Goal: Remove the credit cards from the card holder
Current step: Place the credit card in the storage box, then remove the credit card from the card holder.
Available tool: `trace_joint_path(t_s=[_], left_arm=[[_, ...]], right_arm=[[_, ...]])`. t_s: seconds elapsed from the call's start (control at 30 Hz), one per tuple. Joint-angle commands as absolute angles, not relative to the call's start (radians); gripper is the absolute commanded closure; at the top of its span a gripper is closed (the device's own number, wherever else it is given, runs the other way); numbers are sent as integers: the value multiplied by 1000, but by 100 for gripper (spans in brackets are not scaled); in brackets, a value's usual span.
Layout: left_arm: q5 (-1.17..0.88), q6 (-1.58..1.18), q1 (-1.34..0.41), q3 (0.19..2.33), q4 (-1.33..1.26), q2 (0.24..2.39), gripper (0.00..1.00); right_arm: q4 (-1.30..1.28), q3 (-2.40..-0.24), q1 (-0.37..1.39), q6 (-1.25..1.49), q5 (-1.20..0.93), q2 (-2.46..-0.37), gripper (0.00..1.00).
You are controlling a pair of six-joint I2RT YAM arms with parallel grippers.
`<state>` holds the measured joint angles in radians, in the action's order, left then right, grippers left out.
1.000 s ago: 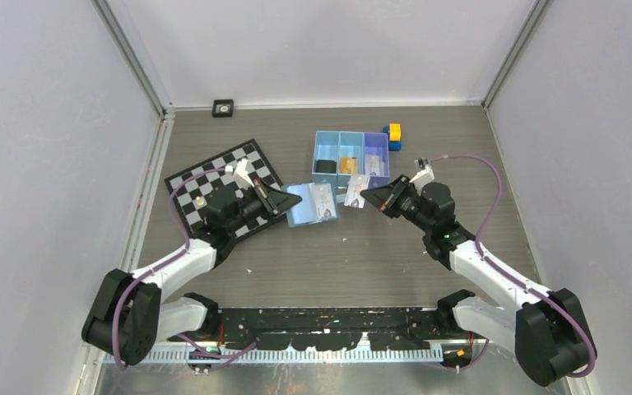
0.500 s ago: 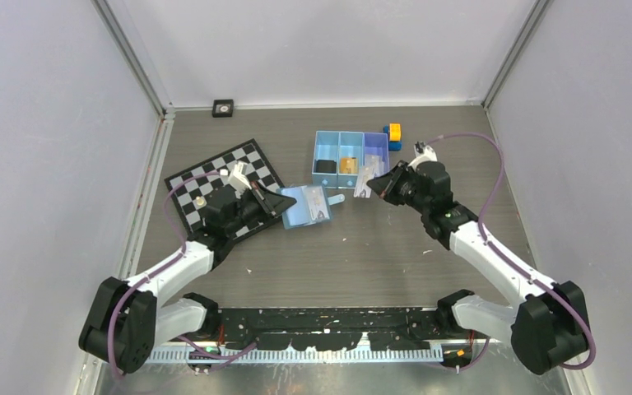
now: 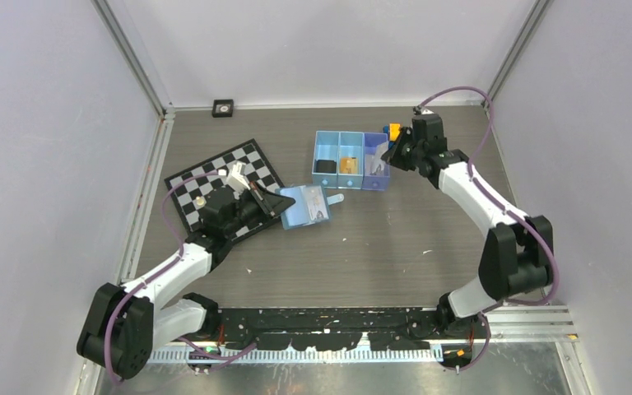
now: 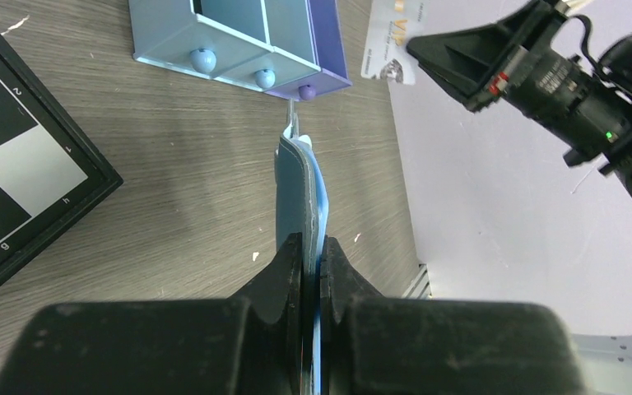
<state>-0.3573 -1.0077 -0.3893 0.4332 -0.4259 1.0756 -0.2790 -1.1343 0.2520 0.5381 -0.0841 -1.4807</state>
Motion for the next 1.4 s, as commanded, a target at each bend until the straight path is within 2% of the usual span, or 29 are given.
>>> trace_joint_path(t_s=[0.0, 0.3, 0.6, 0.67, 0.73, 0.9, 1.37], left_arm=[[-351, -986, -383, 455, -448, 1064, 100], [-354, -982, -383, 460, -448, 1077, 100], [-368, -987, -383, 466, -453, 1099, 100], [-370, -986, -383, 466, -453, 1097, 100], [-365, -985, -383, 465, -450, 1094, 100], [-360, -982, -383, 465, -444, 1094, 100], [-380, -958, -383, 481, -425, 1098, 100]], right_arm=[[-306, -1231, 203, 512, -174, -1588, 100], [-186, -1284, 202, 514, -154, -1752, 100], [-121, -1302, 202, 543, -293, -1833, 97], [-119, -1298, 202, 554, -296, -1828, 92], [-120, -1283, 202, 563, -273, -1812, 80], [-18, -1187, 202, 602, -307, -1700, 61], [28, -1032, 208, 687, -267, -1413, 44]])
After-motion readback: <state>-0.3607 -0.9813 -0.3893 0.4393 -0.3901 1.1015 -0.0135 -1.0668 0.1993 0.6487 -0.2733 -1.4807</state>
